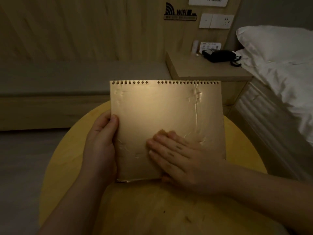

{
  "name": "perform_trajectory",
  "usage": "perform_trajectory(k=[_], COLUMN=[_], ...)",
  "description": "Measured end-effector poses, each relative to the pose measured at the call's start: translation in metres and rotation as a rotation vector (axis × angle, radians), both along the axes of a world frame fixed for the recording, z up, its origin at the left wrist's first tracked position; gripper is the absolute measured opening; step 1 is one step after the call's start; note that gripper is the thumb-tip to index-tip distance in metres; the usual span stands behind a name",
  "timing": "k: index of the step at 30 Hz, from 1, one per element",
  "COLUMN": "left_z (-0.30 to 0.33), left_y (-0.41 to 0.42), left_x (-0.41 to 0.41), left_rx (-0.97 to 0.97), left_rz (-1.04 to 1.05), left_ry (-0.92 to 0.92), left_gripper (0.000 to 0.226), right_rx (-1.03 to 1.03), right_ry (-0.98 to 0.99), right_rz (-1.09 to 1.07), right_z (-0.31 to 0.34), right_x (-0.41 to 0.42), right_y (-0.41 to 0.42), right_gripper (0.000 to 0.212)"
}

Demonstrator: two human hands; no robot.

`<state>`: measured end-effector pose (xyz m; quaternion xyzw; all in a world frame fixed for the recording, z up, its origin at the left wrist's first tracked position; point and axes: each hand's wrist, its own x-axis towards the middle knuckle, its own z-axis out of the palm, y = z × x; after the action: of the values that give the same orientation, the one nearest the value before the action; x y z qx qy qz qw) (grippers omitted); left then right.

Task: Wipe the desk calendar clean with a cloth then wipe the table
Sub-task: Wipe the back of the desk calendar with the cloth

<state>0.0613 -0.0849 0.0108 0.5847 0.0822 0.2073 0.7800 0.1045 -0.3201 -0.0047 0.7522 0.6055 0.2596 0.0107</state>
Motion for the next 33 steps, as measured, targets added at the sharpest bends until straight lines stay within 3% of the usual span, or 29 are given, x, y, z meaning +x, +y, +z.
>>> perform_trajectory(k=[6, 15, 19, 26, 30, 33], left_z=[0.002, 0.006, 0.007, 0.006, 0.005, 0.001], left_y=[-0.003, -0.006, -0.005, -0.003, 0.000, 0.002], left_x=[0.002, -0.001, -0.001, -0.001, 0.000, 0.002], left_rx=[-0.056, -0.034, -0.047, -0.116, -0.170, -0.206], left_rz=[0.013, -0.003, -0.025, -0.080, -0.095, -0.115], left_ry=[0.032, 0.011, 0.022, 0.045, 0.039, -0.001], left_gripper=[0.033, 0.034, 0.029, 0.031, 0.036, 0.034], right_rx=[-0.143, 0.098, 0.143, -0.194, -0.205, -0.101], right_ry=[-0.058, -0.024, -0.005, -0.037, -0.070, -0.011], right_rz=[0.072, -0.220, -0.161, 0.107, 0.086, 0.000], right_z=[0.024, 0.093, 0.083, 0.028, 0.034, 0.054], right_x=[0.023, 0.064, 0.043, -0.013, 0.002, 0.025], right_y=[-0.003, 0.041, 0.057, 0.053, 0.054, 0.063], right_gripper=[0.060, 0.064, 0.058, 0.052, 0.055, 0.056])
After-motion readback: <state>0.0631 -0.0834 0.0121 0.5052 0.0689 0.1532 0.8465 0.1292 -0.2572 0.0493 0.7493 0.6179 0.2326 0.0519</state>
